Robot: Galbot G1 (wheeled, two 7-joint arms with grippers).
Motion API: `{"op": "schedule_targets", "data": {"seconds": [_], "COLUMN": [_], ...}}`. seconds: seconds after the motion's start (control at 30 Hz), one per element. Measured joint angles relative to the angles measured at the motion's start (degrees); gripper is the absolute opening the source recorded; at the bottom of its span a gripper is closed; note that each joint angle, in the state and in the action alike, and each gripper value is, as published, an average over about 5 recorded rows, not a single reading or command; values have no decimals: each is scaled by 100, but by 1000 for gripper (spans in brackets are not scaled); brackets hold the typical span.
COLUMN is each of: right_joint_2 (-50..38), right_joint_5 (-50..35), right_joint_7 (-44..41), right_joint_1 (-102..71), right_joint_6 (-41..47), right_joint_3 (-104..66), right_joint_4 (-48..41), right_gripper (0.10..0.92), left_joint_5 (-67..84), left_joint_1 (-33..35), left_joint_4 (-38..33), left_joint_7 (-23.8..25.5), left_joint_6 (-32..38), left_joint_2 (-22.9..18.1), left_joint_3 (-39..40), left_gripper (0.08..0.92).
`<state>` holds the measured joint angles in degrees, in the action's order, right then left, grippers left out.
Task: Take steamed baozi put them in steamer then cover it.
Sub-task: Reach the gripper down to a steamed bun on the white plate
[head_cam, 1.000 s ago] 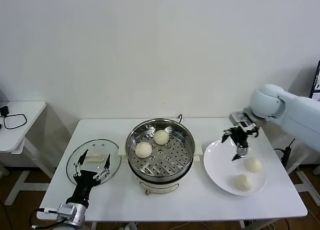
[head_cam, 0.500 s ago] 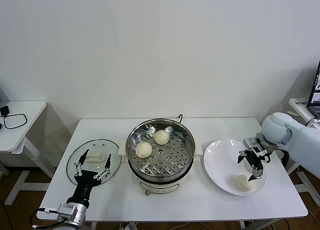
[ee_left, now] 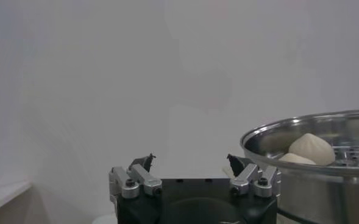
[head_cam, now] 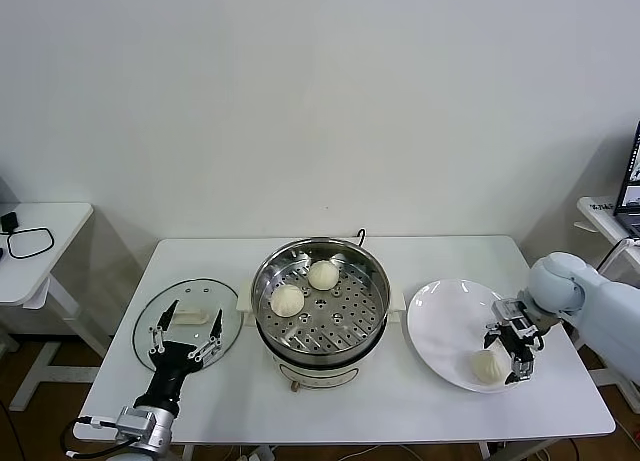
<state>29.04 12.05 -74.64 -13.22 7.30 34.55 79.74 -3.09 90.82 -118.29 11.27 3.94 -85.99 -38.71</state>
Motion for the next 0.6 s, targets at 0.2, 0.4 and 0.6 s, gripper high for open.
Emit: {"op": "schedule_targets", "data": {"seconds": [0.2,0.4,0.6], "right_joint_2": [80,126,169], "right_joint_5": [31,46,70], "right_joint_7": [55,72,91], "right_joint_1": [-73,-117,-149], "right_joint_6": [-1,2,2], "right_joint_3": [-69,-103,-140], "right_joint_4": [-79,-120,-171], "right_gripper": [823,817,717], "left_joint_5": [-10,-15,-22], "left_joint_1": [-6,-23,-33], "left_joint_4": [25,40,46], "left_joint_7": [-2,-3,-8], "left_joint_6": [2,3,3], "left_joint_2": [9,10,8], "left_joint_3": [-2,6,20], "left_gripper": [823,823,823]}}
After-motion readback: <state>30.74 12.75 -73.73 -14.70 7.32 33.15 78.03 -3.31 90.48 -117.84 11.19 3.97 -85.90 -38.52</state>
